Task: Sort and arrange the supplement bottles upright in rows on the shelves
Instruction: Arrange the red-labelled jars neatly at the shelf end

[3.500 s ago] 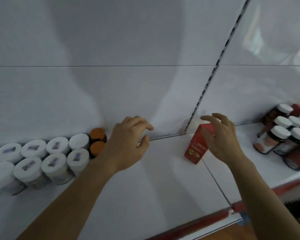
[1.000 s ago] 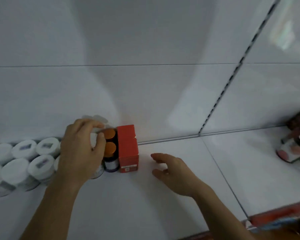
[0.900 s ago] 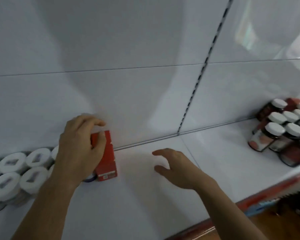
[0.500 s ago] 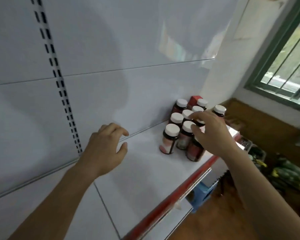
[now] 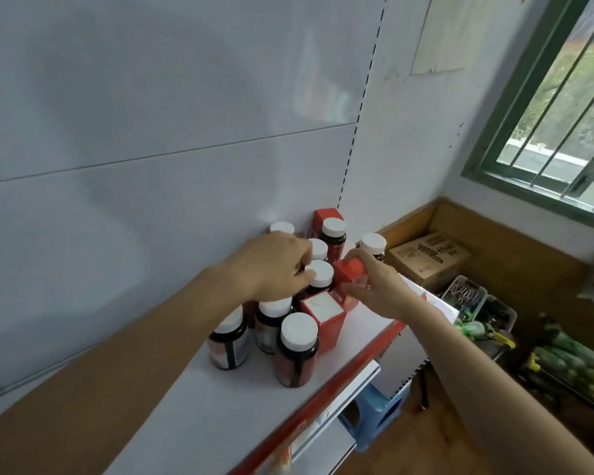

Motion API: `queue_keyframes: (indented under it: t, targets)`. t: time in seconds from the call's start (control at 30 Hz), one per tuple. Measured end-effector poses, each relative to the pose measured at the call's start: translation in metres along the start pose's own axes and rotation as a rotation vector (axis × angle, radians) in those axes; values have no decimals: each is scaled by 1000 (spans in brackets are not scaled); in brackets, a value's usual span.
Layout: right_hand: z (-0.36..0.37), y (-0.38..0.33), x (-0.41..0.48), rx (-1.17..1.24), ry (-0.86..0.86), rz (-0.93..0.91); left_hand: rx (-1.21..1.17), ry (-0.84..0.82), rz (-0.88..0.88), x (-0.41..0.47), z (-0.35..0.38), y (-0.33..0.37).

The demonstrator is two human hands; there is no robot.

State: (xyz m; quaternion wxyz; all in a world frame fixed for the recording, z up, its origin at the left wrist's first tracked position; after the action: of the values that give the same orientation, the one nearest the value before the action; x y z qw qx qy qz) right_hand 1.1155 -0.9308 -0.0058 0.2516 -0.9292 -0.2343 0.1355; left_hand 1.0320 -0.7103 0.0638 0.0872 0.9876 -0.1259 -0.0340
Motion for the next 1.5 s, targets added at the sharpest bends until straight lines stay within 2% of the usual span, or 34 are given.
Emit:
queue_keyframes:
  t: [0.13, 0.23, 0.3, 0.4, 0.53, 0.6, 0.7, 0.83, 1.03, 1.17, 1.3, 1.43, 1.5]
  targets:
    - [21, 16, -16, 240, 288, 23, 193, -176, 24, 18, 23, 39]
    - [21, 11, -33, 397, 490, 51, 246, -184, -2, 24, 35, 51]
    - [17, 6, -42, 478, 599, 50, 190, -144, -10, 20, 30, 52]
    - [6, -11, -57, 506, 744, -20, -110, 9, -55, -7, 7, 44]
    - [-7, -49, -63, 484, 816, -166, -607, 428, -77, -71, -19, 21]
    - [-10, -76, -59, 481, 808, -261, -727, 606, -116, -105, -22, 0]
    - [-1, -125, -48, 487, 699, -397, -729, 752, -273, -159, -15, -36]
    - [45, -197, -27, 551, 418, -551, -588, 849, -558, -240, 7, -75]
    - [174, -338, -23, 631, -128, -746, -467, 980, -959, -409, 40, -103]
    - [259, -414, -49, 664, -334, -808, -454, 1033, -1140, -508, 56, -112]
    - [319, -465, -71, 668, -432, -797, -508, 998, -1142, -571, 69, -135]
    - [362, -484, -79, 425, -518, -873, -669, 1010, -969, -599, 73, -164]
    - [368, -486, -87, 328, -450, -920, -766, 1047, -863, -606, 68, -178]
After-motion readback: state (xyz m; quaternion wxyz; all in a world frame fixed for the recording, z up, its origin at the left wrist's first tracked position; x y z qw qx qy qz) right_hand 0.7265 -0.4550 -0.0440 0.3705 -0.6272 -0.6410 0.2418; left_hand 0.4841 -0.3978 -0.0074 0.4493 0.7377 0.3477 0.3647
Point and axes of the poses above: each hand's wrist, its own x-axis towards the middle knuckle, its own z-axis out of the palm, y = z × x, the point moved 1 cm from there along x, towards the middle knuckle, and after that the axes turned 7 degrees about -y, right-handed, at the moved point
